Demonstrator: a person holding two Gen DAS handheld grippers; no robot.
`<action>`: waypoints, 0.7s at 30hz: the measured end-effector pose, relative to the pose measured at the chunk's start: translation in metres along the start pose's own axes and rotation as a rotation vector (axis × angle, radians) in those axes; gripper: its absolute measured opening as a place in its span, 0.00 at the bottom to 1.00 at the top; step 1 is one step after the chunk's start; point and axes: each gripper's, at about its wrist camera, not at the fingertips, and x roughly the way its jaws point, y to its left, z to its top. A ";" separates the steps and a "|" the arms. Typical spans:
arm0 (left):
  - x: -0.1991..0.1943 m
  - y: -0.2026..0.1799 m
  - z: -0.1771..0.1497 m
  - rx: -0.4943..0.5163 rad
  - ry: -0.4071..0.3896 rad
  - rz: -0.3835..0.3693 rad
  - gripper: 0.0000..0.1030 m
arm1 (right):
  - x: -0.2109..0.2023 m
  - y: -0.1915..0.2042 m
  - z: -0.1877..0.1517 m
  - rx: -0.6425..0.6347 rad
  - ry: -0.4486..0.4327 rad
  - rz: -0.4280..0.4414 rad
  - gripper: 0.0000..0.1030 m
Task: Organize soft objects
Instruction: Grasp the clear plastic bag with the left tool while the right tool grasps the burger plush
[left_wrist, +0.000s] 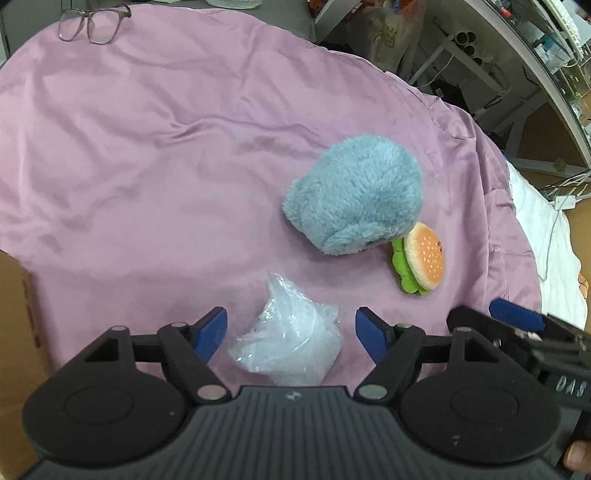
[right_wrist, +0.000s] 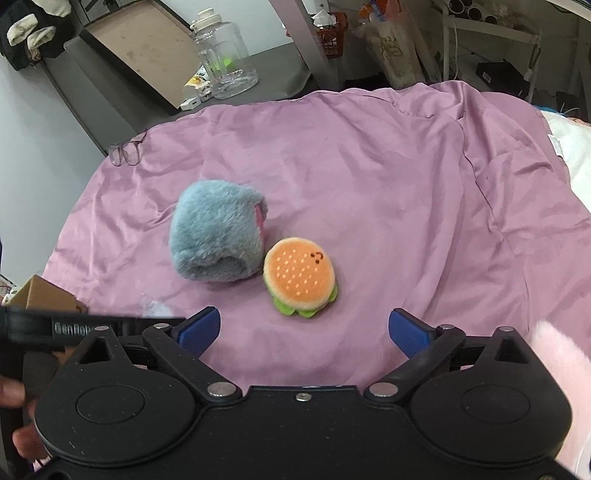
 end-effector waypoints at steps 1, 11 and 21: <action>0.002 0.000 -0.001 0.003 -0.001 0.002 0.65 | 0.003 0.000 0.002 -0.003 0.001 -0.002 0.96; 0.000 0.007 0.000 0.008 -0.020 -0.030 0.40 | 0.039 0.015 0.016 -0.075 0.013 -0.030 0.91; -0.026 0.011 -0.004 0.015 -0.069 -0.093 0.33 | 0.025 0.015 0.006 -0.047 0.063 -0.043 0.39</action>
